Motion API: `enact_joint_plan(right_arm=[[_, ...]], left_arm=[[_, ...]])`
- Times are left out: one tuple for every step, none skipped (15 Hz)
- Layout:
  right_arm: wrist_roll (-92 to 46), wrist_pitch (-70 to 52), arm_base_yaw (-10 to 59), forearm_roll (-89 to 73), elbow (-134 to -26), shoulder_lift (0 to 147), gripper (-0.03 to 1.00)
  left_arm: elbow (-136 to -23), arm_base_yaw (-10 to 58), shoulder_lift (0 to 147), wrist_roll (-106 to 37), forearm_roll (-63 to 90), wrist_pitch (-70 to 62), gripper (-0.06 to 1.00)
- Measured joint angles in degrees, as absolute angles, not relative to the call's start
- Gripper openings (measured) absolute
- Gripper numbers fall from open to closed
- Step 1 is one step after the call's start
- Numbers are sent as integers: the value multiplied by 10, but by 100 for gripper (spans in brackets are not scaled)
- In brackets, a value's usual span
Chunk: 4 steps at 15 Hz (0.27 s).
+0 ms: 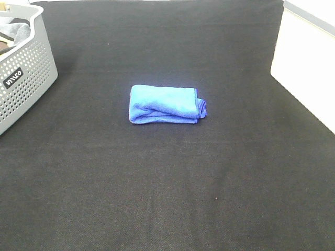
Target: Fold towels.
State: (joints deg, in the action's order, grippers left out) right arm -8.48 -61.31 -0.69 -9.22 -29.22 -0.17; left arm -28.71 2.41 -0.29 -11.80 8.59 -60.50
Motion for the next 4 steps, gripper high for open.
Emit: enact_joint_plan(right_arm=[[-85, -613, -7, -92, -292, -2, 86], [-85, -613, -7, -92, -292, -2, 86], [-85, -613, -7, -92, -292, -2, 86], [-85, -613, -7, -92, -292, -2, 86]], left_arm=[[-287, 24, -3, -118, 86, -605, 77], [-287, 24, -3, -118, 86, -605, 77], [-287, 24, -3, -118, 86, -605, 77], [-287, 24, -3, -118, 86, -605, 77]])
